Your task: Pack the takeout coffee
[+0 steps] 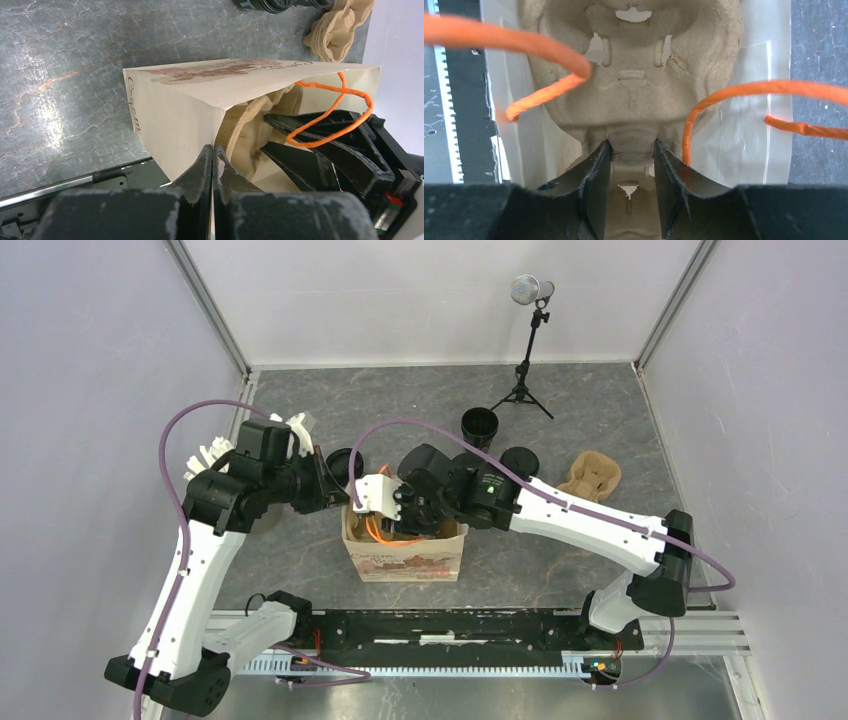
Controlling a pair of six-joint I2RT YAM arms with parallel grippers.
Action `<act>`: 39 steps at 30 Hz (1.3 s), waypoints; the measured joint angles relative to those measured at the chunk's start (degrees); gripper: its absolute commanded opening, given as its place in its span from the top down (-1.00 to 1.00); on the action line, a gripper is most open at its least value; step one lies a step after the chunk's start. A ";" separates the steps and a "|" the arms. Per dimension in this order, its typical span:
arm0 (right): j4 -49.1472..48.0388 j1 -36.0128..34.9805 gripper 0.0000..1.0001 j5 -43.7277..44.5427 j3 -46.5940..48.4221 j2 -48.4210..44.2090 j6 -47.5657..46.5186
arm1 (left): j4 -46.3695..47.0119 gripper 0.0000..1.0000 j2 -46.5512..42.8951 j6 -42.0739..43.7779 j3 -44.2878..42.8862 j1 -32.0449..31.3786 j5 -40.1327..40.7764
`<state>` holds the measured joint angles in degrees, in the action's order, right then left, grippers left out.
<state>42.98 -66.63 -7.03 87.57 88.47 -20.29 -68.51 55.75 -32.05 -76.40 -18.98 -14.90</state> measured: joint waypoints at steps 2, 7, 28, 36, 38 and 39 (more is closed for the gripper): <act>1.03 0.00 0.19 0.11 0.87 1.03 -0.42 | 0.00 0.95 0.00 0.44 0.00 0.00 -0.61; 3.08 0.00 0.19 0.46 2.16 2.23 -1.44 | 0.02 0.95 0.00 0.72 0.00 0.00 -1.75; 10.14 -0.02 0.19 3.17 6.45 4.61 -2.25 | 0.09 0.95 -0.55 0.85 0.00 0.00 -3.93; 12.57 -0.81 0.18 4.70 7.08 5.55 -1.70 | 1.68 0.95 -2.03 0.72 1.90 0.00 -7.19; 13.11 -1.25 0.18 4.98 7.15 5.92 -1.31 | 1.95 0.95 -2.54 0.70 2.84 0.00 -7.87; 13.51 -1.51 0.18 5.22 7.15 6.16 -0.98 | 2.03 0.95 -2.73 0.68 3.21 0.00 -8.07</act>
<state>56.49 -68.14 -1.80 94.72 94.63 -21.28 -66.48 53.01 -31.38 -73.19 -18.98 -22.96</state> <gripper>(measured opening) 0.413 0.033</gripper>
